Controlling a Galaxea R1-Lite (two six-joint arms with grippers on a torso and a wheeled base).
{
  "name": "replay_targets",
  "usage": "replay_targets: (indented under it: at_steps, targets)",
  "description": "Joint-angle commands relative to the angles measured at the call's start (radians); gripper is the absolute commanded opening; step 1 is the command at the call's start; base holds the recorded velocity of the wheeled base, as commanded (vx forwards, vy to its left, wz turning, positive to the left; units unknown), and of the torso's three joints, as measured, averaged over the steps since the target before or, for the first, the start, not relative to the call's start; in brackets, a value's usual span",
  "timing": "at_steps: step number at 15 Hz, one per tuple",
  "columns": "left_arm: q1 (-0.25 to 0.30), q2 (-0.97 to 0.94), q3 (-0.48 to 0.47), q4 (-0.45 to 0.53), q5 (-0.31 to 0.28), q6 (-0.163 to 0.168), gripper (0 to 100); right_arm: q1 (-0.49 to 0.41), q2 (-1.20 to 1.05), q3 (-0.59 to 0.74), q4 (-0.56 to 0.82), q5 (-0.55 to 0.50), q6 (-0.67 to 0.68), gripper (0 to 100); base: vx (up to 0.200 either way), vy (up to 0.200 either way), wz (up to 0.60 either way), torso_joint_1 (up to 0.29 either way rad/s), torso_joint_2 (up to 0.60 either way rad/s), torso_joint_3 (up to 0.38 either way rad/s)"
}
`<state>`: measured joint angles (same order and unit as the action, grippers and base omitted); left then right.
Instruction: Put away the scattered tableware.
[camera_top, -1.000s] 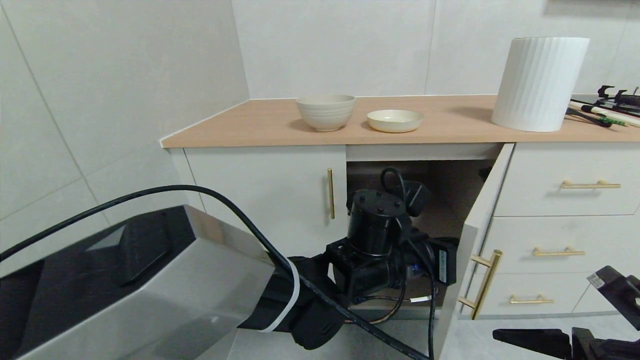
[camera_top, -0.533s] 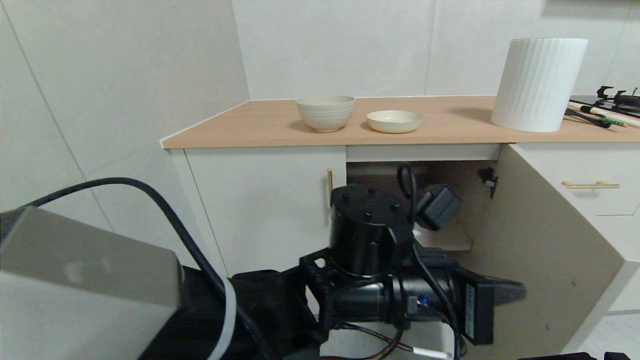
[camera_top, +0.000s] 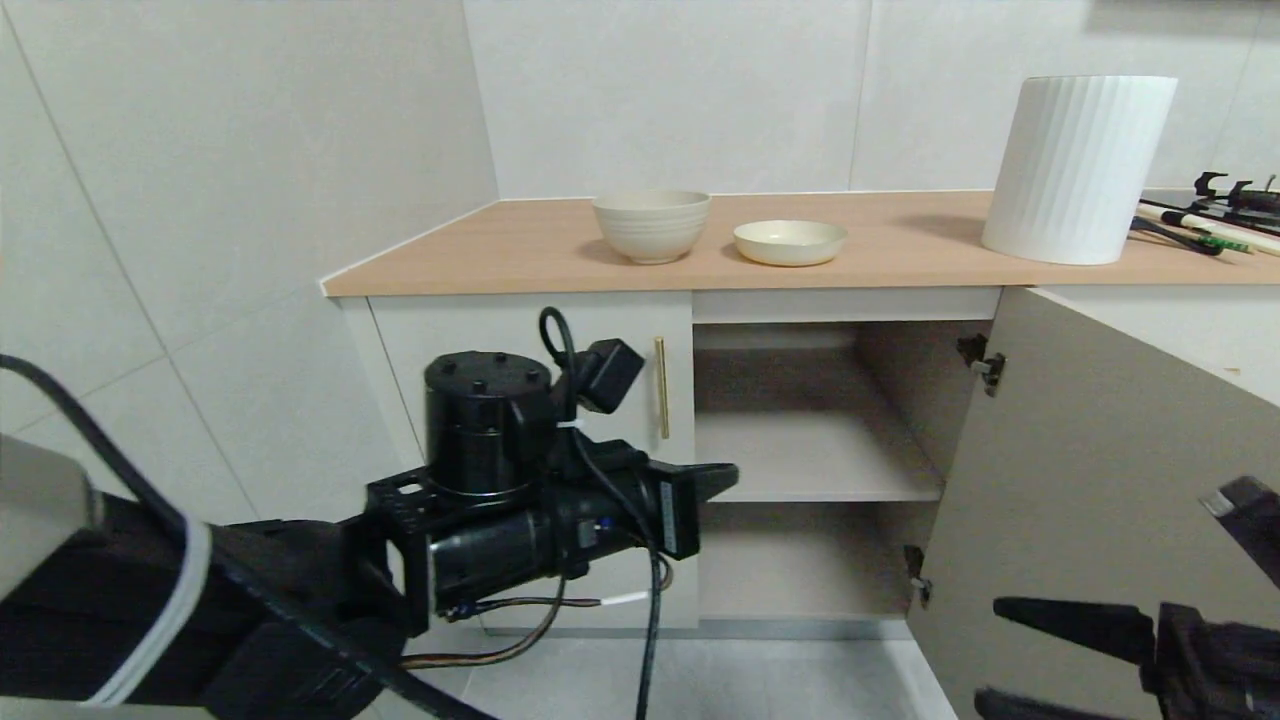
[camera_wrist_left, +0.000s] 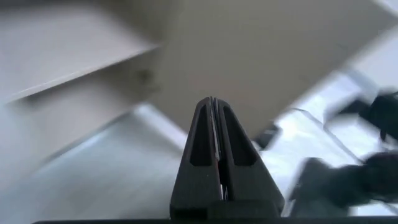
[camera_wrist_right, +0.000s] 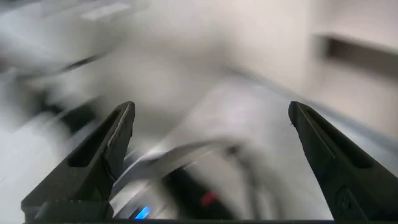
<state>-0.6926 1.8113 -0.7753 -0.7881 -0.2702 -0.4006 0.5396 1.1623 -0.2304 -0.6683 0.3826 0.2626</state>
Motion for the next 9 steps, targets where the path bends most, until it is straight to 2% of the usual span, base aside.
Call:
replay_targets:
  at_steps: [1, 3, 5, 7, 8, 9]
  targets:
    - [0.131, -0.199, 0.148, 0.049, 0.017, 0.054, 0, 0.000, 0.200, -0.138, 0.001, -0.137, -0.005, 100, 0.000, 0.000, 0.00, 0.000, 0.00, 0.000]
    - [0.274, -0.280, 0.225, 0.066, 0.017, 0.123, 0, 0.000, 0.249, -0.265, 0.093, -0.137, -0.075, 100, 0.000, 0.000, 0.00, 0.000, 0.00, 0.000]
    - [0.349, -0.316, 0.255, 0.069, 0.016, 0.126, 0, -0.001, 0.295, -0.458, 0.325, -0.149, -0.112, 100, 0.000, 0.000, 0.00, 0.000, 0.00, 0.000]
    - [0.386, -0.340, 0.252, 0.092, 0.016, 0.126, 0, -0.001, 0.306, -0.678, 0.605, -0.162, -0.111, 100, 0.000, 0.000, 0.00, 0.000, 0.00, 0.000]
    - [0.392, -0.348, 0.248, 0.107, 0.016, 0.128, 100, -0.001, 0.307, -0.716, 0.648, -0.163, -0.111, 100, 0.000, 0.000, 0.00, 0.000, 0.00, 0.000]
    - [0.412, -0.369, 0.235, 0.132, 0.016, 0.128, 100, -0.003, 0.318, -0.813, 0.720, -0.179, -0.101, 100, 0.000, 0.000, 0.00, 0.000, 0.00, 0.000]
